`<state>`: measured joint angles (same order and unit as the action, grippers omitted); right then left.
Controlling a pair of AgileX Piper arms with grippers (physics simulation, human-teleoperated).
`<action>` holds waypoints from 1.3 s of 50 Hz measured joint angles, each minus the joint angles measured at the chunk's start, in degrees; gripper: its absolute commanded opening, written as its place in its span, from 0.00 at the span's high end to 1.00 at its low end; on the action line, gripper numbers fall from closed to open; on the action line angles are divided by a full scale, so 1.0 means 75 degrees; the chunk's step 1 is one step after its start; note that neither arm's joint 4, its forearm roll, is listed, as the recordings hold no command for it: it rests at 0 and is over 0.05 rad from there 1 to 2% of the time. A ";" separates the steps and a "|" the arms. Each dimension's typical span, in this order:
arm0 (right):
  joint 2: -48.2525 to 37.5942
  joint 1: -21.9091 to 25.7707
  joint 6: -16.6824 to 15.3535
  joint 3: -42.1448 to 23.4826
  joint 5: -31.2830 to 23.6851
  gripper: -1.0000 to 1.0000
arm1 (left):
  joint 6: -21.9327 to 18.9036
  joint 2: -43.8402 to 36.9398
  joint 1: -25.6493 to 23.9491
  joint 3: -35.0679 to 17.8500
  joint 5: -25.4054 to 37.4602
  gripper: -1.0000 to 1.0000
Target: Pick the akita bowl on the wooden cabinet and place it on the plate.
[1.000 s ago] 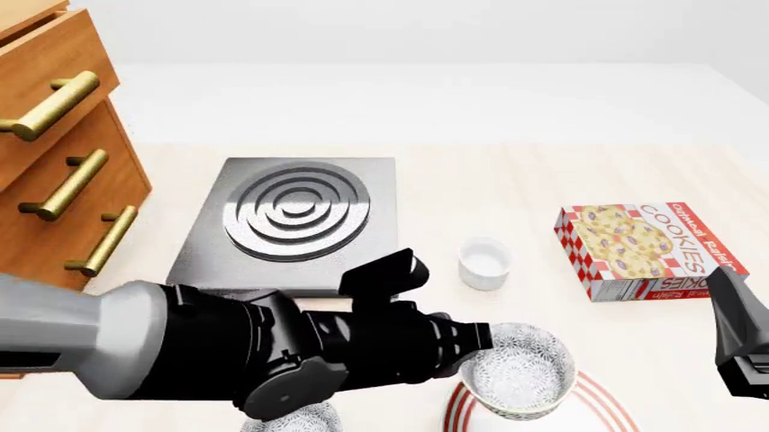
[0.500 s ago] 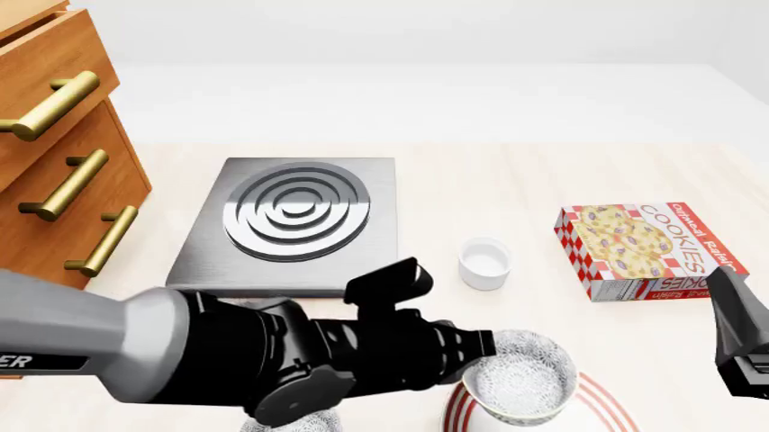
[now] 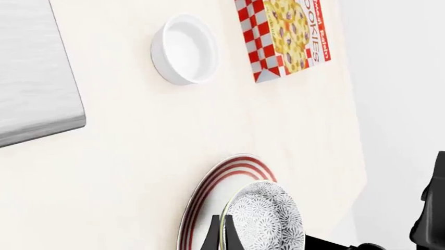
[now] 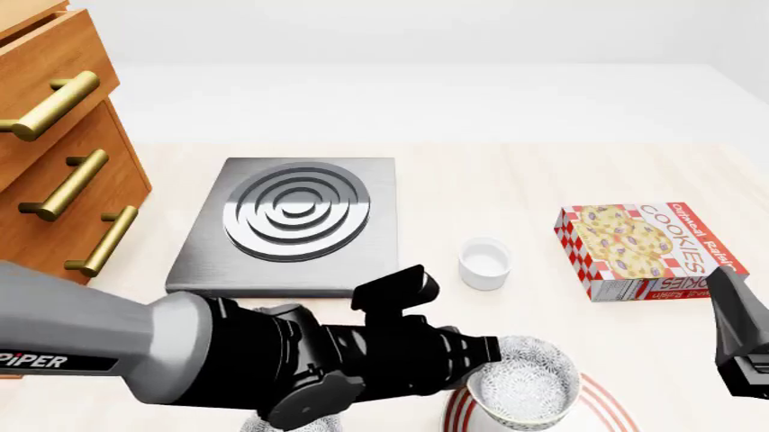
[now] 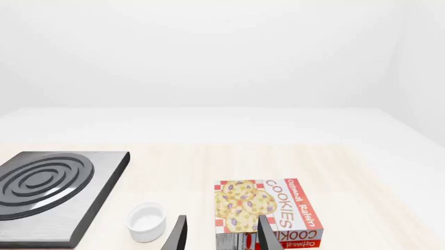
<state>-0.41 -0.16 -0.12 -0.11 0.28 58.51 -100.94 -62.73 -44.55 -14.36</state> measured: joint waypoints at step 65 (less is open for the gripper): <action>0.0000 0.0000 0.0000 0.0000 0.0000 0.00 | 0.0244 -0.0519 -0.0166 -0.0067 -0.0362 1.00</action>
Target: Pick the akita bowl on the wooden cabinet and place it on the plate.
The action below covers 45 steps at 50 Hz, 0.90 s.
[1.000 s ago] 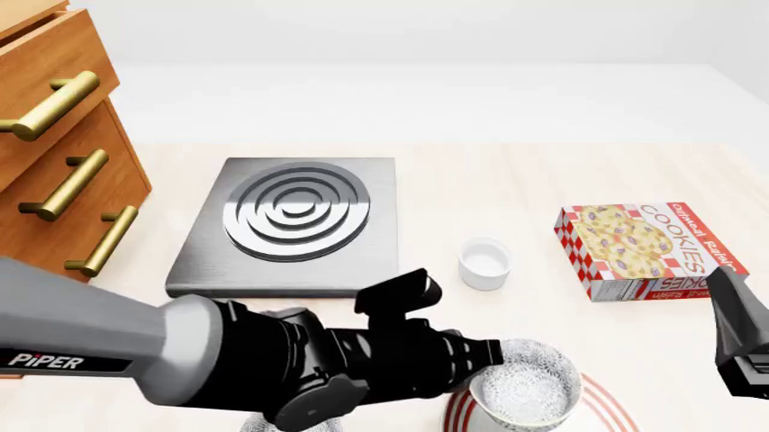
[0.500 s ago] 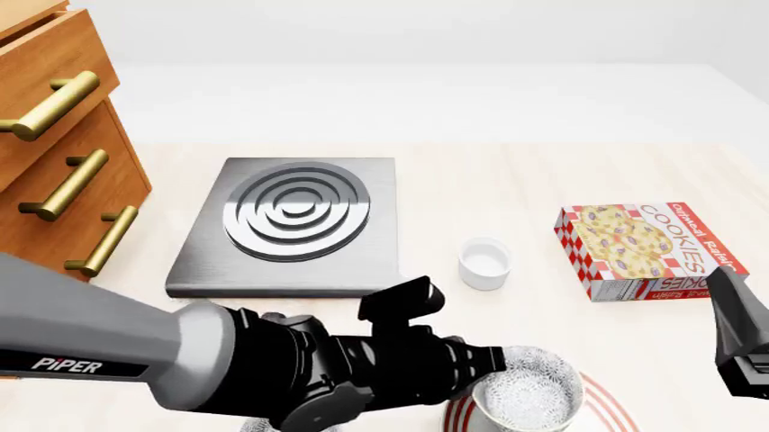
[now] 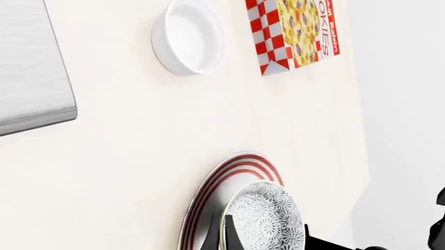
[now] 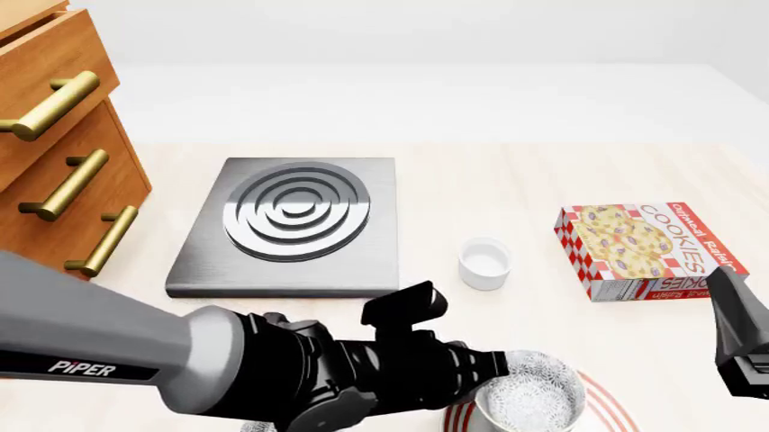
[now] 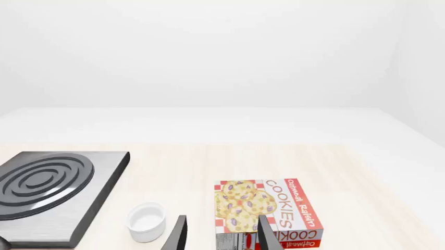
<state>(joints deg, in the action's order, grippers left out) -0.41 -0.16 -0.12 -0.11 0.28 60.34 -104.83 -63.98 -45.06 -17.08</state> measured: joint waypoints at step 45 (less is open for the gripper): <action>0.0000 0.0000 0.0000 0.0000 0.0000 0.00 | -0.0500 0.0459 0.0005 -0.0164 0.0261 0.00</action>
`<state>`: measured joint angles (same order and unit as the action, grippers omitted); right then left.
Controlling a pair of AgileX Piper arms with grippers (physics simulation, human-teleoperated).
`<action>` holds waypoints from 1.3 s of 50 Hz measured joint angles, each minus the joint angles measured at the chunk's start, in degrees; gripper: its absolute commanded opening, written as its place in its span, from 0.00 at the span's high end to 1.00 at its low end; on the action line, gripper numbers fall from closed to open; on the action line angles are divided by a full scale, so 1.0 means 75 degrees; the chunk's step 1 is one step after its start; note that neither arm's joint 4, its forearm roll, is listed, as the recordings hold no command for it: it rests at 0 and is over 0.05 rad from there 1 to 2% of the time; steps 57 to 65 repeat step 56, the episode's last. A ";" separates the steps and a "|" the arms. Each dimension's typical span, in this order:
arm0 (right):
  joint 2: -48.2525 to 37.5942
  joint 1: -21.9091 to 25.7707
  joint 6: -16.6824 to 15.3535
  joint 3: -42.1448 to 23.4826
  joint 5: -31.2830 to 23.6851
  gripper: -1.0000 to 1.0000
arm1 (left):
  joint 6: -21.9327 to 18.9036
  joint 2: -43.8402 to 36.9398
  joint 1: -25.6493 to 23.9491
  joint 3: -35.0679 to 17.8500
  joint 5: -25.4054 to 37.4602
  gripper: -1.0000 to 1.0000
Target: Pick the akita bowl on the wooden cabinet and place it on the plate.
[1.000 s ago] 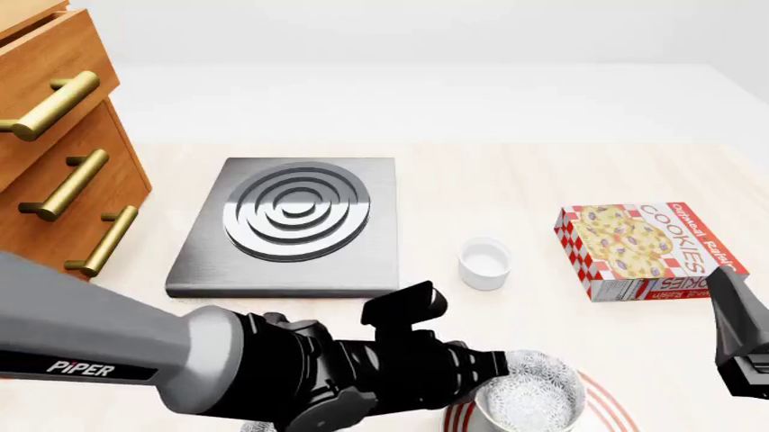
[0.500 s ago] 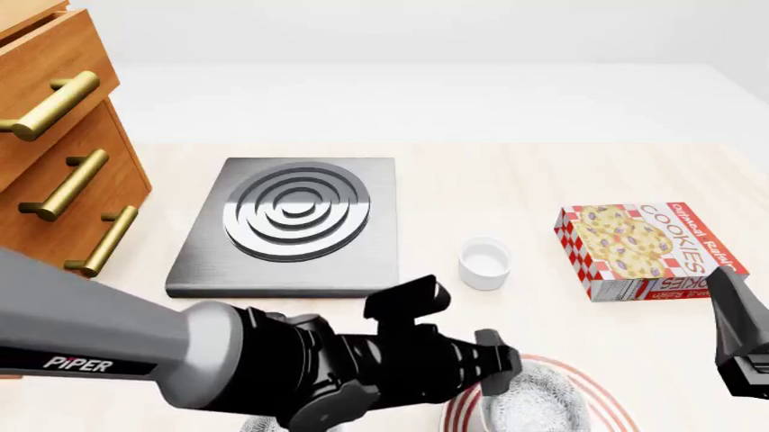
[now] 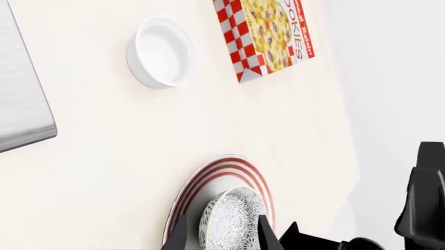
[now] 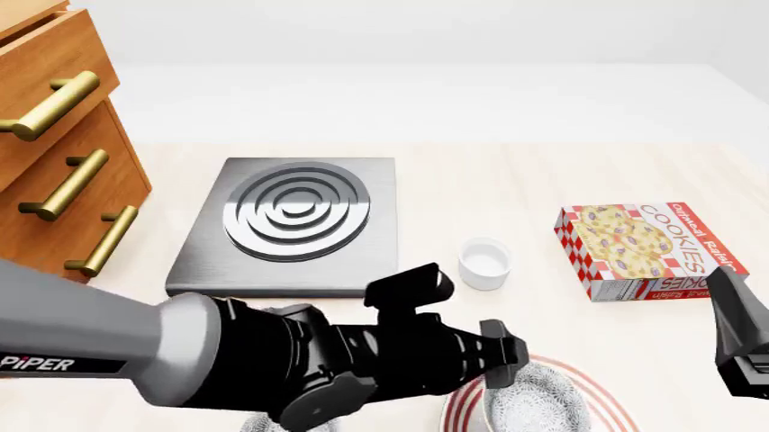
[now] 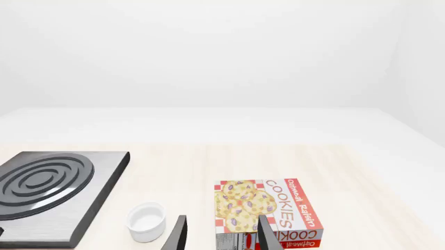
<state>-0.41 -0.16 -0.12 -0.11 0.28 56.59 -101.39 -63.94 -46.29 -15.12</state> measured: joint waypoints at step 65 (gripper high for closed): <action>0.0000 0.0000 0.0000 0.0000 0.0000 0.00 | -0.1062 0.2375 0.1006 0.0207 0.0918 0.00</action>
